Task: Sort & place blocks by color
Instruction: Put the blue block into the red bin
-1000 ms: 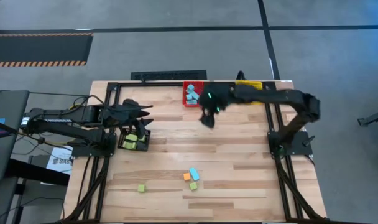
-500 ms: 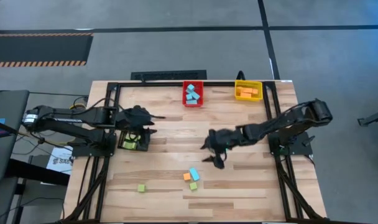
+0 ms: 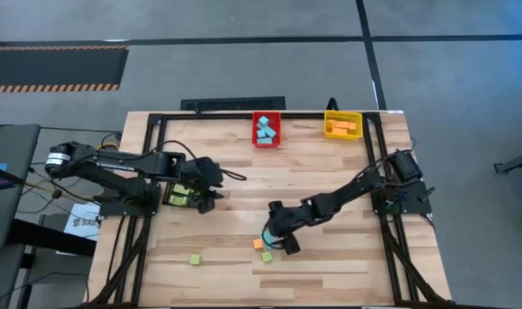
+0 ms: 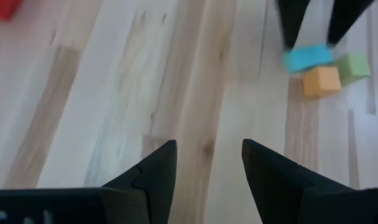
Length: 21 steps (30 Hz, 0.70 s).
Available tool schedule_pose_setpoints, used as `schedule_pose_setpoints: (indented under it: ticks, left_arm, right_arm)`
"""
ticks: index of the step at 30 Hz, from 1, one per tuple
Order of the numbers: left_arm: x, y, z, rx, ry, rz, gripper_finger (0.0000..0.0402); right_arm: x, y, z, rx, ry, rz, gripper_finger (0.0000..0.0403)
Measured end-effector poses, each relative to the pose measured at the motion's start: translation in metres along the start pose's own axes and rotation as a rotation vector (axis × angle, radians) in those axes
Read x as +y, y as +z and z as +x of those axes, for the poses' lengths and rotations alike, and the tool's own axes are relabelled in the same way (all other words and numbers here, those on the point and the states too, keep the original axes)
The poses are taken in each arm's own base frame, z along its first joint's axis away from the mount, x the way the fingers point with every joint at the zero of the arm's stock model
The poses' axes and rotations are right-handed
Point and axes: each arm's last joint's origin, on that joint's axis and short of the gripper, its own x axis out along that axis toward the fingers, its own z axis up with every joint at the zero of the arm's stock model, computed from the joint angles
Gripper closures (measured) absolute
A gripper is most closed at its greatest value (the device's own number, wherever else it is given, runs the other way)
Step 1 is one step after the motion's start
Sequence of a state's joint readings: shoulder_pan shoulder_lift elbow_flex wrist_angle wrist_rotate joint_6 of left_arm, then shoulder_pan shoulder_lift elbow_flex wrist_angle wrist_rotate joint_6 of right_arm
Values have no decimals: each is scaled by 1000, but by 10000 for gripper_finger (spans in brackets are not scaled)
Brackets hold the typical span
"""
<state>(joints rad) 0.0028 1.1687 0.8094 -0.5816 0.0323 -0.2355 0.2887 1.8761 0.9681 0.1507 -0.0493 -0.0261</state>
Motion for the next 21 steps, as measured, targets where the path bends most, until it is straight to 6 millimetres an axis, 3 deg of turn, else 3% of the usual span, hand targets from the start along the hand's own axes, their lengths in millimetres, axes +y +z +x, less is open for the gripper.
schedule_pose_setpoints:
  ticks: [13,21]
  left_arm:
    - [-3,-1,4,23,-16,45,233]
    - [-4,0,4,9,-15,46,233]
  right_arm:
    - [6,6,5,9,30,-22,88]
    - [10,-1,14,24,47,-130,88]
